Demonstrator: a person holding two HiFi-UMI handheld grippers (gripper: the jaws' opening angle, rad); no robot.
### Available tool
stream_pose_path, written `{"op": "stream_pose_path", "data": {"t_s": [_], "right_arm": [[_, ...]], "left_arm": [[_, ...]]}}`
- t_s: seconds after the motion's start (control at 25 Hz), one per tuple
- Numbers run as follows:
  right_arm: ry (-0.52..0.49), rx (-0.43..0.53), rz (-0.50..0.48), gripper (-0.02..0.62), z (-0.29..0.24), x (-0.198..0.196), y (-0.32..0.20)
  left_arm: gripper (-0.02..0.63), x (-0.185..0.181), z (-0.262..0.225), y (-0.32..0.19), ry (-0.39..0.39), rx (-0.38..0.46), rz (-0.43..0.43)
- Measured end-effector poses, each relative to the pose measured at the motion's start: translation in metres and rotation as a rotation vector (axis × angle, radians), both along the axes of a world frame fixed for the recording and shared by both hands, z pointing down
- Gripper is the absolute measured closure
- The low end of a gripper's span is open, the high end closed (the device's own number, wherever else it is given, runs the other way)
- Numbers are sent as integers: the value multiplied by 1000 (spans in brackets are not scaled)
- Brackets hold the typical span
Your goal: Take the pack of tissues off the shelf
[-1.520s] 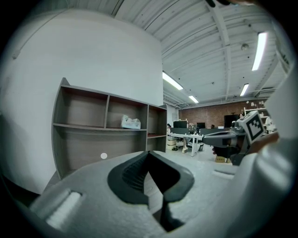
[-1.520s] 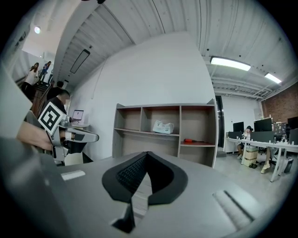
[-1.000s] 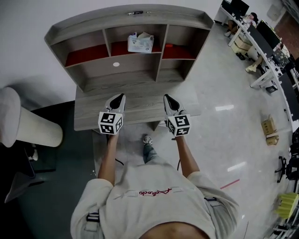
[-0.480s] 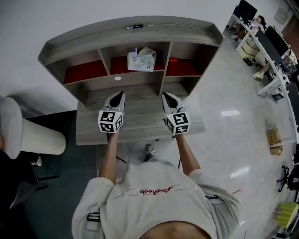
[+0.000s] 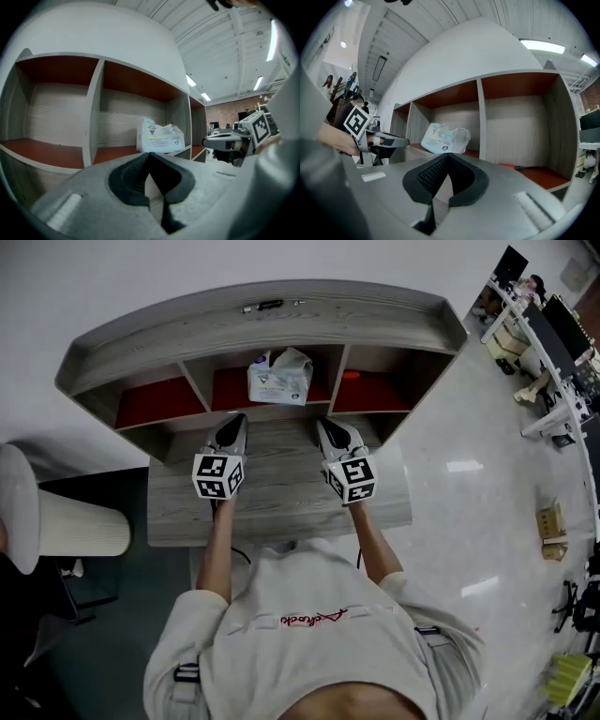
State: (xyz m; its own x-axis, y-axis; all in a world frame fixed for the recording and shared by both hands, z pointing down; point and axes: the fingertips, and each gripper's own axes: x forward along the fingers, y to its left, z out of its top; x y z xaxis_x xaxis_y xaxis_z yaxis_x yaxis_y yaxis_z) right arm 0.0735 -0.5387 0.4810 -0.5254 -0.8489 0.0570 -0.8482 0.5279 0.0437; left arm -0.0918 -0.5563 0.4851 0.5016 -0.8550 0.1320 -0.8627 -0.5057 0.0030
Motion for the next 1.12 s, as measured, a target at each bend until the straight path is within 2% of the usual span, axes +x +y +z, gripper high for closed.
{"op": "stream_pose_path", "data": {"t_s": [0.44,0.92,1.12], "right_arm": [[-17,-23,-2,589,17,0,-21],[-2,-117,61,589,58,-9,1],[25,-124,84,589,64,-11,8]], "left_arm": [[607,2,9,-21,-12,-15,-7],[607,-13,45,-6,-2,-80,18],[607,-15,54,-7,10,-91,42]]}}
